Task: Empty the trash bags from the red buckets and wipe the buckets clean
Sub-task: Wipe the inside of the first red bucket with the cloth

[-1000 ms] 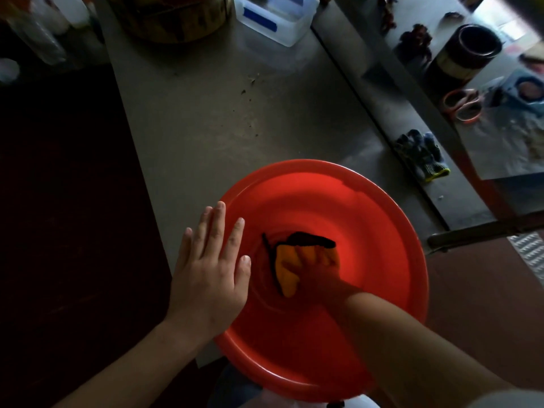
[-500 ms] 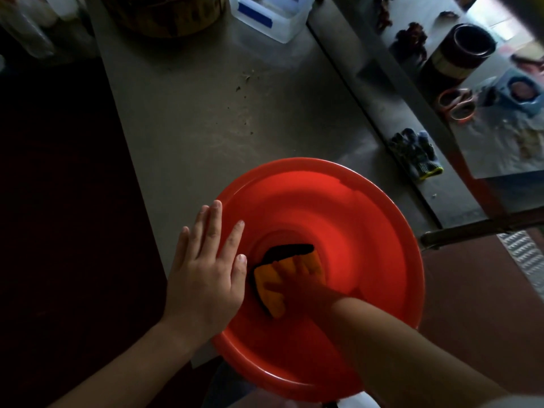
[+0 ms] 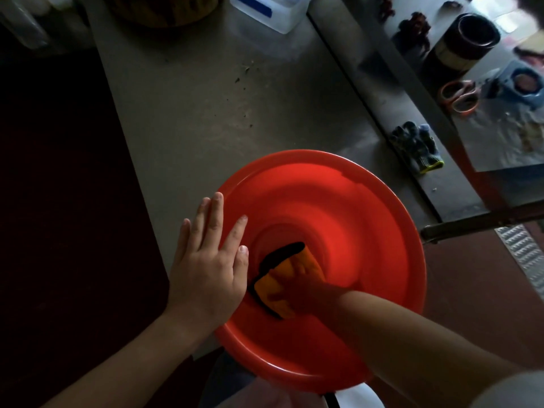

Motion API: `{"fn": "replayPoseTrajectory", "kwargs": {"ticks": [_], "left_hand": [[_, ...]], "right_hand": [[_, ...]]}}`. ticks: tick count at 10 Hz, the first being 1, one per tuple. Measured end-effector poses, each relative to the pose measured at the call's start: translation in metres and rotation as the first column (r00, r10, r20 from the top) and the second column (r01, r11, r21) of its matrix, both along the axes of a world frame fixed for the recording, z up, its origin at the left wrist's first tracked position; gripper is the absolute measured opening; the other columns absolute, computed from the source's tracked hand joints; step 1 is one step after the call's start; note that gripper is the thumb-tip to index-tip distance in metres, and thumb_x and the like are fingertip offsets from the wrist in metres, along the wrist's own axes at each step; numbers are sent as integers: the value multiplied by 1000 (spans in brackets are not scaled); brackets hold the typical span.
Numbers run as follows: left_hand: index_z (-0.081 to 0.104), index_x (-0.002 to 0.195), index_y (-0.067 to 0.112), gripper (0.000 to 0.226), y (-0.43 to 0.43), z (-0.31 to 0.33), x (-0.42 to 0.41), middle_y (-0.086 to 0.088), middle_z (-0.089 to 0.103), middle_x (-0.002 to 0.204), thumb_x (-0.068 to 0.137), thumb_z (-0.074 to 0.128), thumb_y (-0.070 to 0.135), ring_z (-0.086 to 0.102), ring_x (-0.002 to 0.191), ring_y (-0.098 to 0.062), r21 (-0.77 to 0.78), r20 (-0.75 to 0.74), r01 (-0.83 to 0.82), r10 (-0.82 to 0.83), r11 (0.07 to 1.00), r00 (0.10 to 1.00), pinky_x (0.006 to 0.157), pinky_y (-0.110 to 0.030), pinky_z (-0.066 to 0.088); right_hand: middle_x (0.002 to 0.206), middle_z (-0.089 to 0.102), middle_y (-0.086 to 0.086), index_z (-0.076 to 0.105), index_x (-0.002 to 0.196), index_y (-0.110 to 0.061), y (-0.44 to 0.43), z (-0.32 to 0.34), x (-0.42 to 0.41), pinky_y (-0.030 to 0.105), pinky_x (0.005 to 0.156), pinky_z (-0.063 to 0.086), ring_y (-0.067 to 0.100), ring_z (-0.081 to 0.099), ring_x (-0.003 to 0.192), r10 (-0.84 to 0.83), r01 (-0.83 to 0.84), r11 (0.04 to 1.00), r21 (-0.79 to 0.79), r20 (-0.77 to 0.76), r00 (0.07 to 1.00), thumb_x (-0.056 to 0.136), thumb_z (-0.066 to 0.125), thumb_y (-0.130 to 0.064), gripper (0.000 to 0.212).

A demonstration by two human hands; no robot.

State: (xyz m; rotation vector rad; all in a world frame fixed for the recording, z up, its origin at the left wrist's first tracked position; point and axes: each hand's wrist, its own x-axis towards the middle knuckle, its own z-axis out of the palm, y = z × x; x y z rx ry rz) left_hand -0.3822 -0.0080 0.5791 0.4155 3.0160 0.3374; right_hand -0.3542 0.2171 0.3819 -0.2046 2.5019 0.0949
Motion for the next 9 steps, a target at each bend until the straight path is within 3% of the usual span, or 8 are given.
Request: {"fn": "replayPoseTrajectory", "kwargs": {"ticks": [1,2,3,4,5,6,7,9], "left_hand": [[41,152,23,55,-1,1,-1,-11,-1,168,100,32,37,-1,155,-28,7,-1,5,-5,1000,1000,122,-55,16],[42,151,21,54,-1,-1,-1,-11,1,167,100,32,36,1,155,-28,17,-10,-1,1,1000,1000,122,-56,16],[43,151,21,54,0,-1,-1,-11,2,167,100,33,35,2,154,-29,22,-10,0,1,1000,1000,122,-56,15],[43,151,21,54,0,-1,-1,-11,2,168,100,33,35,2,154,-29,22,-8,-3,3,1000,1000,122,-55,15],[42,151,21,54,-1,-1,-1,-10,1,168,100,33,36,2,154,-29,14,-10,-7,7,1000,1000,122,-56,16],[41,152,22,54,-2,-1,0,-11,0,167,100,32,37,2,154,-29,16,-12,5,-5,1000,1000,122,-55,17],[42,152,23,54,-2,-2,0,-11,-1,167,101,32,36,1,154,-30,17,-7,12,-12,1000,1000,122,-55,18],[43,151,23,53,-2,-2,-2,-11,-2,167,101,33,37,0,154,-30,14,-9,13,-13,1000,1000,122,-54,17]], "right_hand": [[165,-16,-3,11,154,-53,-21,0,-9,73,112,-8,40,-9,150,363,-351,931,-99,151,919,97,30,-66,62],[169,7,6,13,157,-43,-39,11,-46,73,113,-10,44,1,153,259,-262,962,-69,-51,964,92,40,-62,73],[164,22,10,20,154,-34,-43,21,-42,72,114,4,41,15,152,112,-138,982,-127,-193,975,91,50,-57,73],[163,23,11,28,154,-34,-35,31,-37,70,114,9,39,15,151,220,-263,957,-120,-287,932,90,54,-58,73],[162,25,7,43,149,-38,-15,17,-7,71,113,2,36,11,152,444,-455,888,-73,-124,887,89,57,-58,64],[166,18,3,38,151,-41,1,1,-9,65,118,-1,31,5,155,531,-530,833,-161,-41,847,93,45,-60,62],[170,0,4,20,159,-41,12,-7,-33,63,121,-2,37,-2,155,586,-580,809,-89,63,808,102,37,-53,60],[166,-22,-3,3,152,-61,8,-13,-75,76,112,-7,60,-13,145,325,-340,939,47,199,925,96,43,-64,69]]}}
